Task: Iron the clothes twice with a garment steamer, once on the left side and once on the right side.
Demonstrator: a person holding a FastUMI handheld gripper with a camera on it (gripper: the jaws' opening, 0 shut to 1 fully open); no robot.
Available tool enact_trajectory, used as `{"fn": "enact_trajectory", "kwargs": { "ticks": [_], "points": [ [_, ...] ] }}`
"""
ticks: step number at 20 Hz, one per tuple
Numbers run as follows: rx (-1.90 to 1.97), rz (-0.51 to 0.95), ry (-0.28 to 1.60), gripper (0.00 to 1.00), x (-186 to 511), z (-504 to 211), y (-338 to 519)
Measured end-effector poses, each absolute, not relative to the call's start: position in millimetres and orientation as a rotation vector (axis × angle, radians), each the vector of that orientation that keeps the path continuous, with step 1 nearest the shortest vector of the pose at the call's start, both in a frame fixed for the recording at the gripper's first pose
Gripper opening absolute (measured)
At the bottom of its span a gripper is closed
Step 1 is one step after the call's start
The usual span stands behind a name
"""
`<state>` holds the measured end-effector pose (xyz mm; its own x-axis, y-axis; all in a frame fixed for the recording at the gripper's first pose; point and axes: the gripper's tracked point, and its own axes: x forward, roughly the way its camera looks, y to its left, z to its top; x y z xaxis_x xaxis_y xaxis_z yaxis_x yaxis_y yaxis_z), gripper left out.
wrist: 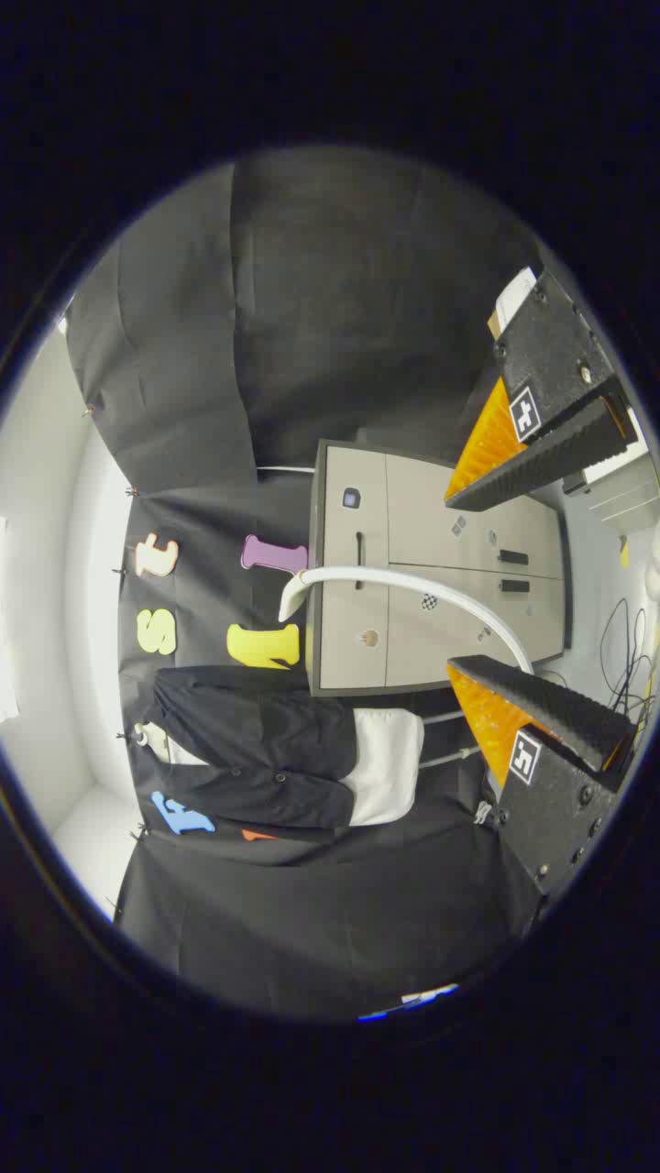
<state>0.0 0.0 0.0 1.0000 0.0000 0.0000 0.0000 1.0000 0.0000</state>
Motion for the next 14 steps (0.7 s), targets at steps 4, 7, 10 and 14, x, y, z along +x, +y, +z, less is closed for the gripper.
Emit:
{"fn": "enact_trajectory", "kwargs": {
  "ticks": [4, 7, 10, 14],
  "points": [
    [0.0, -0.006, -0.001, 0.99, 1.6, 1.1, 2.1],
    [-0.001, -0.011, -0.002, 0.99, 2.0, 1.6, 2.5],
    [0.002, -0.015, 0.001, 0.99, 3.8, 1.7, 5.4],
    [-0.001, -0.019, 0.003, 0.99, 7.9, 2.5, 7.1]
  ]
}}
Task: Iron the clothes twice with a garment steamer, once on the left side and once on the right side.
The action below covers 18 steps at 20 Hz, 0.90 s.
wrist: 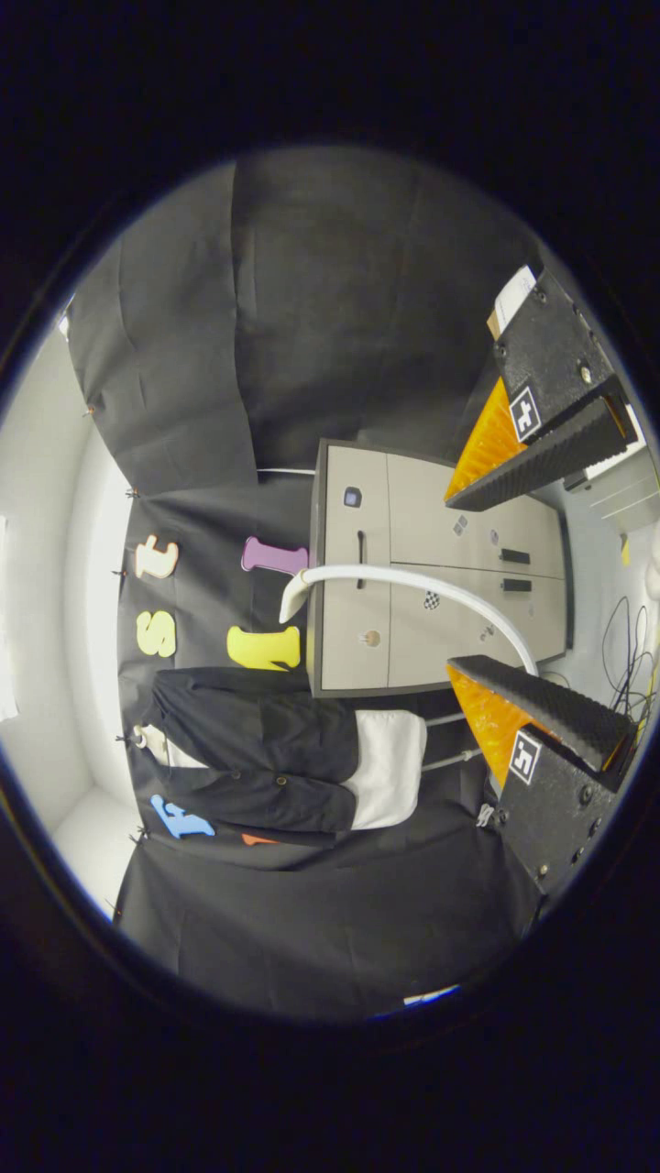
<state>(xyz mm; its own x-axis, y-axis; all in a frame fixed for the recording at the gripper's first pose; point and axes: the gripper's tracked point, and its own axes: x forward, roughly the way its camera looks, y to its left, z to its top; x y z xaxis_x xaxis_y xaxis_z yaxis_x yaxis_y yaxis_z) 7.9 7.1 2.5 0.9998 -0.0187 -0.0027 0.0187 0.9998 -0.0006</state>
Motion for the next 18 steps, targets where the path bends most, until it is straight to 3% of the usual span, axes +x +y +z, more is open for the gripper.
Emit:
{"fn": "enact_trajectory", "kwargs": {
  "ticks": [11, 18],
  "points": [
    [0.045, -0.029, -0.033, 0.99, 75.7, 84.9, -29.4],
    [0.072, 0.044, -0.058, 0.99, 168.4, 160.6, -55.1]
  ]
}}
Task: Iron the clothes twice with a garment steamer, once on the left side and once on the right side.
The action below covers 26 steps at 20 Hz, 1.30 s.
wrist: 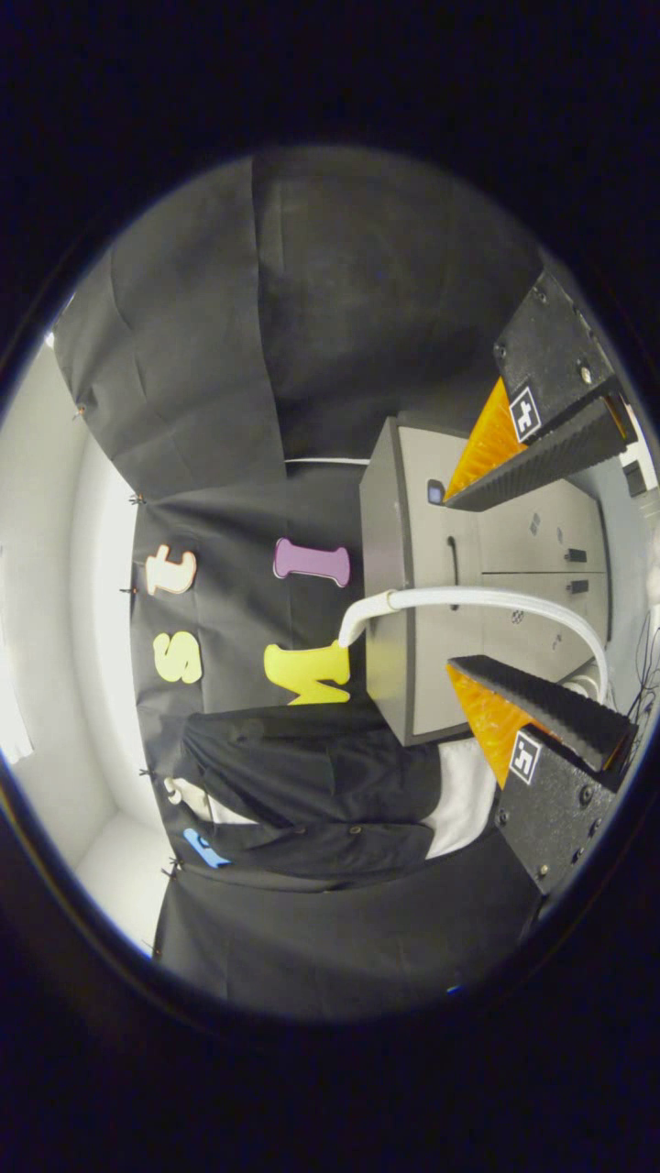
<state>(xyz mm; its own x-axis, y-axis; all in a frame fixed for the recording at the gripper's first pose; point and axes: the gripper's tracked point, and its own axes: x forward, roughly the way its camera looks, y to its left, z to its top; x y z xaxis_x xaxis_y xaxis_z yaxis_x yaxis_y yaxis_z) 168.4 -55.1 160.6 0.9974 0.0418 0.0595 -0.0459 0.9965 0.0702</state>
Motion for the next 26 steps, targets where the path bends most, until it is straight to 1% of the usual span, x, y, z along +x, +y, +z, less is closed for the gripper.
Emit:
{"fn": "enact_trajectory", "kwargs": {
  "ticks": [4, 9, 13, 21, 26],
  "points": [
    [0.096, 0.094, -0.076, 0.99, 232.9, 208.0, -70.5],
    [0.141, 0.176, -0.051, 0.99, 307.1, 255.3, -83.8],
    [0.162, 0.255, 0.002, 1.0, 364.7, 275.8, -82.1],
    [0.105, 0.391, 0.166, 1.0, 469.7, 266.8, -45.7],
    [0.108, 0.457, 0.313, 0.98, 507.2, 243.8, -19.9]
  ]
}}
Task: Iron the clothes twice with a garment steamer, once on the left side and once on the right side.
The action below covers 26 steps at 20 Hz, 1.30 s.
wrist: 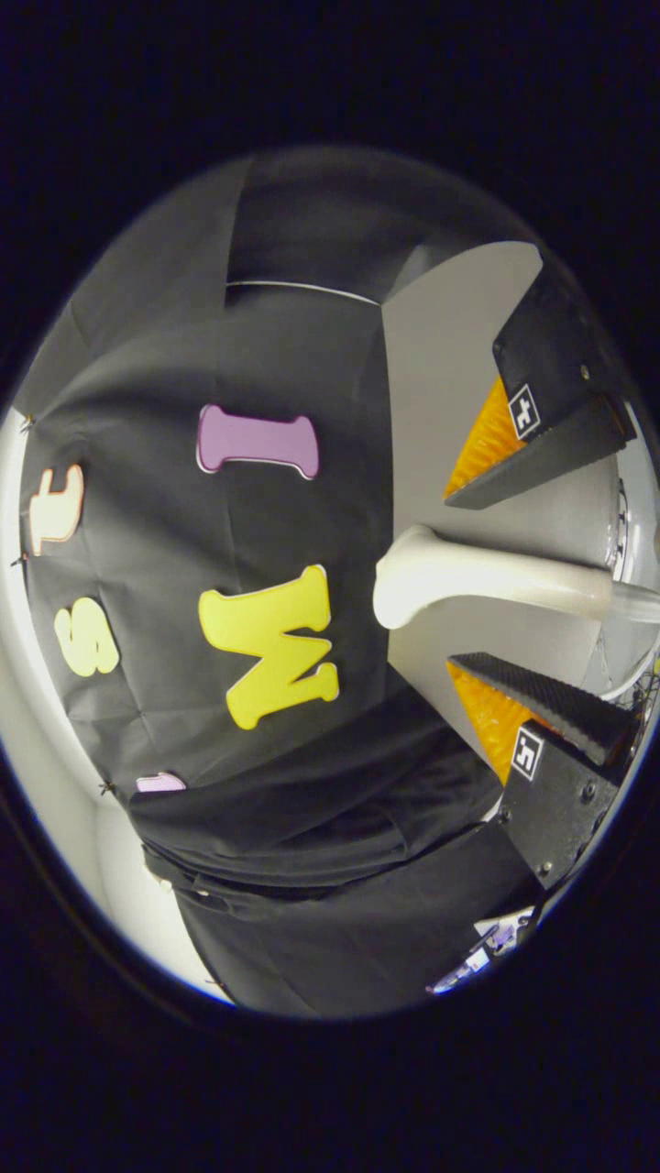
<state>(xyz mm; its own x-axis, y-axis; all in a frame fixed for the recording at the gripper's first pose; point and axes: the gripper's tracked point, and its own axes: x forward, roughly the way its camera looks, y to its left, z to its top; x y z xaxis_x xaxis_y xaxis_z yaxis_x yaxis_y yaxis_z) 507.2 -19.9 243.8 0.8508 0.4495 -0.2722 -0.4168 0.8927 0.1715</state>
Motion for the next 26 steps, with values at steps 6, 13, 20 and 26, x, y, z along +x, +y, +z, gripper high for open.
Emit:
{"fn": "enact_trajectory", "kwargs": {
  "ticks": [6, 13, 20, 26],
  "points": [
    [0.162, 0.468, 0.467, 0.92, 534.9, 215.7, -12.1],
    [0.25, 0.556, 0.637, 0.78, 537.2, 188.7, -3.5],
    [0.394, 0.608, 0.694, 0.46, 540.4, 184.4, -0.1],
    [0.364, 0.582, 0.633, 0.41, 535.7, 195.3, -5.1]
  ]
}}
